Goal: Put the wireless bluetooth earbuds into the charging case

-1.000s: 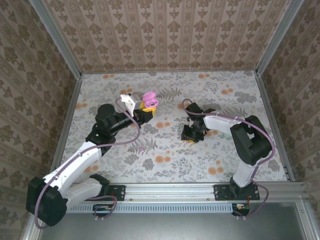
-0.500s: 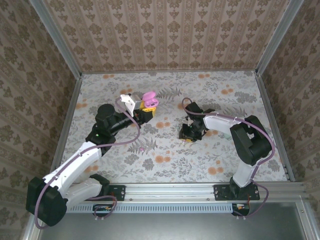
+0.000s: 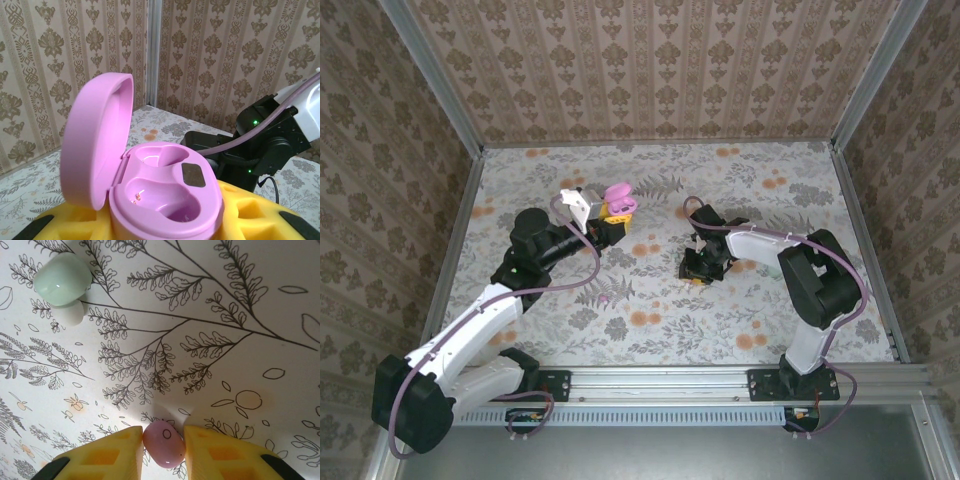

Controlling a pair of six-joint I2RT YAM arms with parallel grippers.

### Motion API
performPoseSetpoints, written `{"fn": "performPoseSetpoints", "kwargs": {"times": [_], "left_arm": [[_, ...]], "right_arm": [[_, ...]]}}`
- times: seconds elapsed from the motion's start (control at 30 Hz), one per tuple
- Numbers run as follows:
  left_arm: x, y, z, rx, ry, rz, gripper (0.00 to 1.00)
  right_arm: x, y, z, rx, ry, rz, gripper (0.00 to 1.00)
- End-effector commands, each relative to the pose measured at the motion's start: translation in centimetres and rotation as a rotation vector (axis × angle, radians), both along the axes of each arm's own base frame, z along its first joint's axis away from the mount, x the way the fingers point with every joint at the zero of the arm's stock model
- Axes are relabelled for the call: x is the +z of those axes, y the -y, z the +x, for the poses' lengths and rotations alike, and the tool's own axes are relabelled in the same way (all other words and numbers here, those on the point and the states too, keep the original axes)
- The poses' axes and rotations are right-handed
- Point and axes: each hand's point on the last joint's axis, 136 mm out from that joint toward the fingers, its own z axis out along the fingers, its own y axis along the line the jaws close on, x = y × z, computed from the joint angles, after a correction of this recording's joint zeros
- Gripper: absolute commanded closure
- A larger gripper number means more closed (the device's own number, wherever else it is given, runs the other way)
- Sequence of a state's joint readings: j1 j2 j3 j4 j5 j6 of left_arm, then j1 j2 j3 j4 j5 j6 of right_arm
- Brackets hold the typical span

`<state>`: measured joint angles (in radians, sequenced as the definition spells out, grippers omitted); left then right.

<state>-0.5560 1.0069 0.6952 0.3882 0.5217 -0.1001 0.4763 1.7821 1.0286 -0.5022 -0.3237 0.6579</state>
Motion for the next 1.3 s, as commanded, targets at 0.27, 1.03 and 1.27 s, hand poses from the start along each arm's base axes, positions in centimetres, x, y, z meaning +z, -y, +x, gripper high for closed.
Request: {"fn": "performPoseSetpoints", "kwargs": {"times": [0.27, 1.03, 1.27], "left_arm": [[1.2, -0.1, -0.3, -0.001, 0.047, -0.010, 0.72], [0.0, 0.7, 0.5, -0.013, 0.012, 0.013, 0.72], [-2.0, 2.1, 1.9, -0.008, -0.003, 0.039, 0.73]], "right_arm": [[-0.9, -0.5, 0.5, 0.023, -0.015, -0.039, 0.70], [4.3, 0.5, 1.0, 0.008, 0.128, -0.090, 0.78], [11.7, 1.6, 1.5, -0.048, 0.303, -0.036, 0.78]]}}
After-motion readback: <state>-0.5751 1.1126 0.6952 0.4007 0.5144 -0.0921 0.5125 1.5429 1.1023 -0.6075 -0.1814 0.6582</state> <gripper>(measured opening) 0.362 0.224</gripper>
